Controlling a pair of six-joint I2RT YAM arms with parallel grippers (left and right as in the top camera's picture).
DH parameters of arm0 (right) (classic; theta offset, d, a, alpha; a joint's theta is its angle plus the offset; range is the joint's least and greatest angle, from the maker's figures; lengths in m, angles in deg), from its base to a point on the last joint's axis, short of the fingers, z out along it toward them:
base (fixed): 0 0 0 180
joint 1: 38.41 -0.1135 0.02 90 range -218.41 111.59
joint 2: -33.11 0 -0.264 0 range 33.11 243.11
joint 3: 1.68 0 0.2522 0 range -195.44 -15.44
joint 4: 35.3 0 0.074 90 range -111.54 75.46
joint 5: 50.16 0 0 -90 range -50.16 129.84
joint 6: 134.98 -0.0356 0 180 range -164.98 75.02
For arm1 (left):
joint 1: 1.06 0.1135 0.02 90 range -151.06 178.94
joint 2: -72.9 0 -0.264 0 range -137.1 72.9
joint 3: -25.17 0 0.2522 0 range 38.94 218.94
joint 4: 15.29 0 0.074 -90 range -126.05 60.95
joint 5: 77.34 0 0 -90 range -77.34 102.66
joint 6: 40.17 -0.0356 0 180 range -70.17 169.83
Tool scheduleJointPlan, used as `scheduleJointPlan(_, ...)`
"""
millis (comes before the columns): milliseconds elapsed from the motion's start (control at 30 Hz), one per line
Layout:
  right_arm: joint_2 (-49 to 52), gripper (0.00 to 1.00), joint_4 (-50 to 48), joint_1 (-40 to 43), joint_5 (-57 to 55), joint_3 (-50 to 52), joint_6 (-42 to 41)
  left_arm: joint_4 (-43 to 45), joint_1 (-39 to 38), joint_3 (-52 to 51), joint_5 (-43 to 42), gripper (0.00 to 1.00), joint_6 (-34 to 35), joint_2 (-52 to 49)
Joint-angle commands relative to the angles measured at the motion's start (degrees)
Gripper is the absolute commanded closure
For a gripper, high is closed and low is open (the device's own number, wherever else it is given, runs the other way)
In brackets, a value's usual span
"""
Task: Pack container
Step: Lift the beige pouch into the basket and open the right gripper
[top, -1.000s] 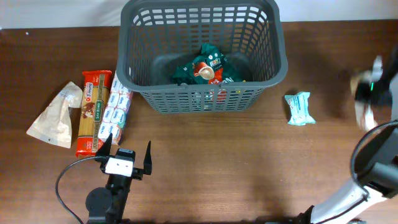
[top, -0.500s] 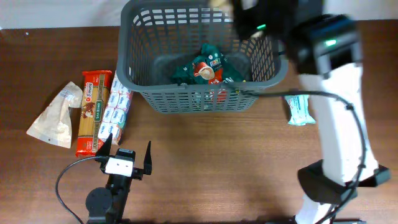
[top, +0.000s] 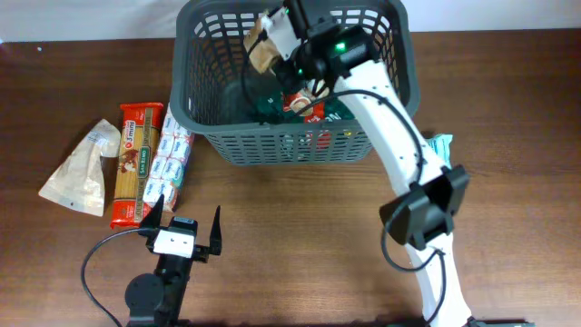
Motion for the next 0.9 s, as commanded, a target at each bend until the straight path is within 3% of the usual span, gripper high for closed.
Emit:
scheduleJointPlan(0, -0.35, 0.96, -0.87, -0.24, -0.13, -1.11, 0.07, -0.02, -0.28, -0.39, -0.61, 0.01, 0.33, 0.07)
scheduleJointPlan(67, 0.48, 0.96, -0.83, -0.28, -0.13, -1.11, 0.07, -0.02, -0.28, -0.39, -0.61, 0.01, 0.33, 0.07)
scheduleJointPlan(100, 0.63, 0.85, -0.66, -0.28, -0.13, -1.11, 0.07, -0.02, -0.28, -0.39, -0.61, 0.01, 0.33, 0.07)
scheduleJointPlan(167, 0.39, 0.32, -0.33, -0.28, -0.44, -1.25, 0.11, -0.02, -0.28, -0.39, -0.61, 0.01, 0.33, 0.07)
scheduleJointPlan(200, -0.24, 0.28, 0.07, -0.28, -1.07, -1.68, 0.09, -0.02, -0.28, -0.39, -0.61, 0.01, 0.33, 0.07)
scheduleJointPlan(433, -11.02, 0.21, 3.21, 2.80, -9.44, -5.05, 0.11, -0.02, -0.28, -0.39, -0.61, 0.01, 0.33, 0.07)
scheduleJointPlan(600, -20.65, 0.21, 5.53, 14.62, -8.68, -2.27, -3.69, -0.02, -0.28, -0.39, -0.61, 0.01, 0.33, 0.07)
scheduleJointPlan(700, -26.23, 0.21, 3.04, 25.03, -4.92, 5.20, -4.26, -0.02, -0.28, -0.39, -0.61, 0.01, 0.33, 0.07)
scheduleJointPlan(867, -32.85, 0.20, -4.44, 41.16, -2.36, 28.15, -6.49, -0.02, -0.28, -0.39, -0.61, 0.01, 0.33, 0.07)
